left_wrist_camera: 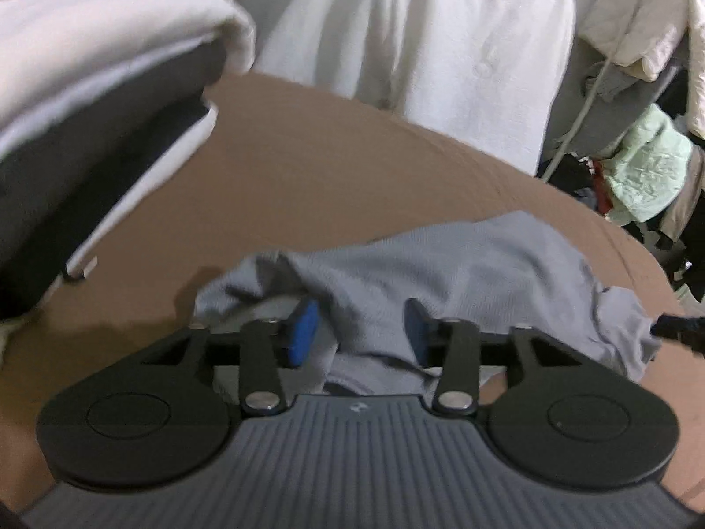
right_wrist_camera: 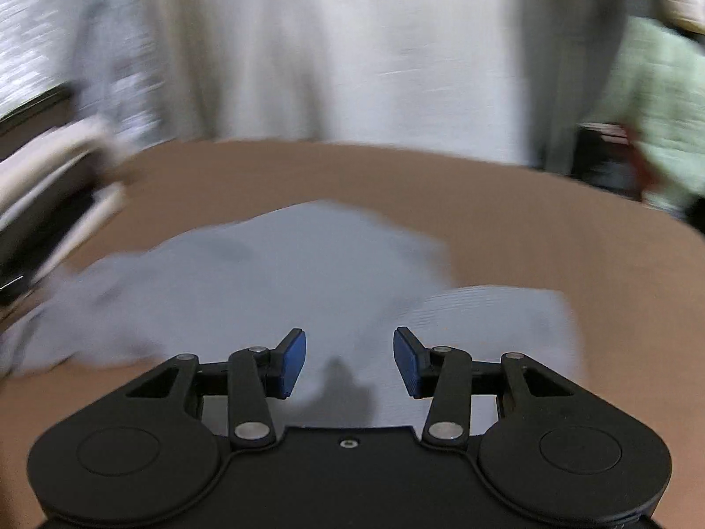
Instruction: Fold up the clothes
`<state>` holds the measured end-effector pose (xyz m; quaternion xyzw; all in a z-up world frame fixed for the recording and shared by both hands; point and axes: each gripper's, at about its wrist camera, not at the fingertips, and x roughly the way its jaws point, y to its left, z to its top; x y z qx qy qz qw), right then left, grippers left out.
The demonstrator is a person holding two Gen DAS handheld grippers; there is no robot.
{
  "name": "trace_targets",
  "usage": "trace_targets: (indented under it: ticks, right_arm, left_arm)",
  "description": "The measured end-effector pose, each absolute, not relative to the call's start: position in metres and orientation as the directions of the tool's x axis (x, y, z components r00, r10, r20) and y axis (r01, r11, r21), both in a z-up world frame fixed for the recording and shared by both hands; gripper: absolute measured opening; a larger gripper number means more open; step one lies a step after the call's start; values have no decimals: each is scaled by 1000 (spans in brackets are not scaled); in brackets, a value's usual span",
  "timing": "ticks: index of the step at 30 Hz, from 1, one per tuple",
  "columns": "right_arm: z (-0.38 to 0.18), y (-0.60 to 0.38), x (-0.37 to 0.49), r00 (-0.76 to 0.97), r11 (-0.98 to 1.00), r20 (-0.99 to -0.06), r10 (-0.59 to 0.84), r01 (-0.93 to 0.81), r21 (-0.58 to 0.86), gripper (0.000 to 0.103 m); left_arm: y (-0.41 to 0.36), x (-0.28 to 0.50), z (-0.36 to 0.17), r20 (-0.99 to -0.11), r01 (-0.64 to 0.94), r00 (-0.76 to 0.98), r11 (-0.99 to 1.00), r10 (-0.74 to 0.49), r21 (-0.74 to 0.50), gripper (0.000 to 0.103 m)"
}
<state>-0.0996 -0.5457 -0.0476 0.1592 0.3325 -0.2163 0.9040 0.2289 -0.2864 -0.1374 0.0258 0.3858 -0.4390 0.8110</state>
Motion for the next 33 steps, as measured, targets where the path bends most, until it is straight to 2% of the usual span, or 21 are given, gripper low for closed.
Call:
trace_targets:
  ticks: [4,6,9,12,18,21,26,29,31,33]
  right_arm:
    - [-61,-510,-66,722,933,-692,13,241,269,53]
    - [-66,-496,-51,722,951,-690,54,173,255,63]
    - [-81,-493,-29,684,970,-730,9,171,172,65]
    - [-99,-495,-9,620,960,-760,-196,278,-22,62]
    - [-99,-513,13,594,874,-642,-486,332,-354,63]
    - [-90,-522,13,598,879,-644,-477,344,-331,64]
    - [-82,-502,-18,694,940,-641,-328,305,-150,66]
    - [-92,-486,-16,685,947,-658,-313,273,-167,66]
    - [-99,-475,-14,676,950,-669,-308,252,-183,66]
    - [-106,-467,-9,658,946,-679,-324,240,-219,66]
  left_arm:
    - [-298,241,-174,-676,717,289,621,-678,-317,48]
    - [-301,252,-178,-651,690,282,621,-704,-373,48]
    - [-303,265,-182,-602,656,283,609,-746,-446,48]
    - [-301,271,-185,-590,634,263,598,-763,-491,48]
    - [-295,272,-178,-559,632,262,578,-787,-516,48]
    - [-293,273,-176,-551,623,255,571,-794,-535,48]
    - [-289,277,-172,-556,618,260,579,-789,-532,48]
    - [-285,281,-168,-567,624,289,601,-771,-500,57]
    - [-276,288,-165,-570,613,326,628,-754,-480,57]
    - [-265,298,-168,-565,580,323,631,-759,-516,57]
